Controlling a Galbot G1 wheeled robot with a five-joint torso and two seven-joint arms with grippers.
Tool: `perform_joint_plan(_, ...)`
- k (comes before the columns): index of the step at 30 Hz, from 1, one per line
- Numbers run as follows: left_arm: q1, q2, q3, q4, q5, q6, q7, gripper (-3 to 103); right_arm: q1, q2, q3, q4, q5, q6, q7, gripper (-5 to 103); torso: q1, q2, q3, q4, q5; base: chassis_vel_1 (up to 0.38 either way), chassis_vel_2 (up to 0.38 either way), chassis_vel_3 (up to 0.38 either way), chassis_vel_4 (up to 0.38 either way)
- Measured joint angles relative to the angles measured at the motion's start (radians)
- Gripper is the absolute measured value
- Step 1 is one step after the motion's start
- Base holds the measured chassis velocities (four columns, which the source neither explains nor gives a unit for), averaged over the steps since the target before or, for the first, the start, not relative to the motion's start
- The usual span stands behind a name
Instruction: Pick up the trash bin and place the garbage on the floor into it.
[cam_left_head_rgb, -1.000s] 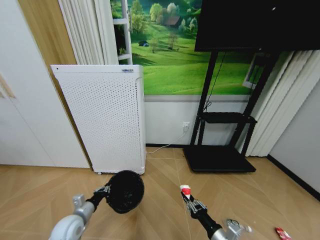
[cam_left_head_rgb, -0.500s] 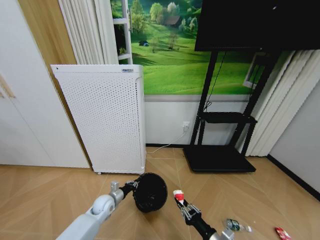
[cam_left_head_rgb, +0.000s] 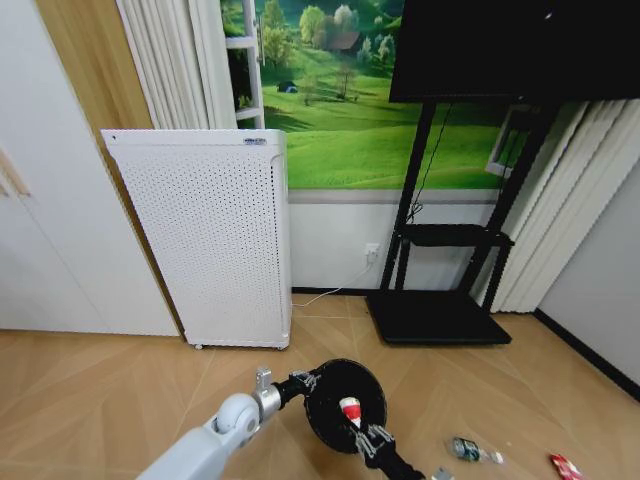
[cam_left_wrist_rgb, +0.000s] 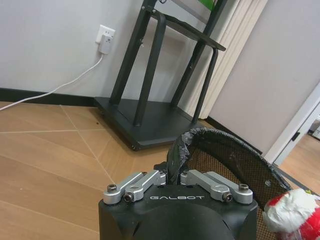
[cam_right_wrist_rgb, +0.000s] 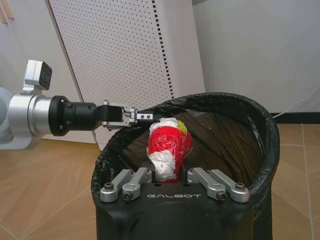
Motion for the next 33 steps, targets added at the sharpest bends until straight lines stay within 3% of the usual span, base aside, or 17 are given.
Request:
perform_joint_plan(7, 0.047, -0.01, -0.043, -0.019, 0.013, 0.002, -0.007, 7, -0.003, 0.002, -0.017, 0.014, 0.022, 0.008, 0.01, 49, 0.0, 0.0, 0.0, 0.0, -0.0003, 0.0, 0.0, 0.0, 0.0)
perform_joint_plan(9, 0.061, -0.014, -0.06, -0.033, 0.011, 0.006, -0.029, 7, -0.006, 0.002, -0.017, 0.022, 0.024, 0.01, 0.01, 60, 0.0, 0.0, 0.0, 0.0, -0.0002, 0.0, 0.0, 0.0, 0.0)
perform_joint_plan(13, 0.077, -0.019, -0.079, -0.038, 0.015, 0.012, -0.056, 7, -0.009, 0.005, -0.015, 0.032, 0.032, 0.021, 0.012, 71, 0.0, 0.0, 0.0, -0.0001, -0.0002, 0.0, 0.0, 0.0, 0.0)
perform_joint_plan(15, 0.111, -0.042, -0.123, -0.036, 0.023, 0.026, -0.149, 7, -0.012, 0.018, -0.013, 0.08, 0.055, 0.038, 0.043, 82, 0.0, 0.0, 0.0, -0.0002, -0.0001, 0.0, 0.0, 0.0, 0.0)
perform_joint_plan(16, 0.111, -0.042, -0.123, -0.036, 0.023, 0.026, -0.149, 7, -0.012, 0.018, -0.013, 0.08, 0.055, 0.038, 0.043, 82, 0.0, 0.0, 0.0, -0.0002, -0.0001, 0.0, 0.0, 0.0, 0.0)
perform_joint_plan(19, 0.182, -0.075, -0.202, -0.059, 0.01, 0.037, -0.23, 7, -0.001, 0.024, -0.005, 0.131, 0.107, 0.022, 0.126, 97, 0.0, 0.0, 0.0, 0.0, -0.0003, 0.0, 0.0, 0.0, 0.0)
perform_joint_plan(27, 0.304, -0.075, -0.333, -0.186, 0.005, 0.056, -0.335, 7, 0.008, 0.044, 0.066, 0.113, 0.099, -0.05, 0.217, 100, 0.0, 0.0, 0.0, -0.0005, -0.0004, 0.0, 0.0, 0.0, 0.0)
perform_joint_plan(30, 0.397, -0.073, -0.46, -0.233, -0.02, 0.085, -0.446, 7, 0.03, 0.057, 0.071, 0.092, 0.094, -0.061, 0.228, 100, 0.0, 0.0, 0.0, -0.0001, -0.0005, -0.006, -0.009, 0.018, 0.012)
perform_joint_plan(31, 0.397, -0.073, -0.46, -0.233, -0.02, 0.085, -0.446, 7, 0.03, 0.057, 0.071, 0.092, 0.094, -0.061, 0.228, 100, 0.0, 0.0, 0.0, -0.0001, -0.0005, -0.017, -0.027, 0.055, 0.036)
perform_joint_plan(33, 0.455, -0.081, -0.554, -0.258, -0.036, 0.101, -0.498, 7, 0.045, 0.056, 0.066, 0.06, 0.088, -0.065, 0.229, 100, 0.0, 0.0, 0.0, 0.0002, 0.0001, -0.037, -0.05, 0.067, 0.069)
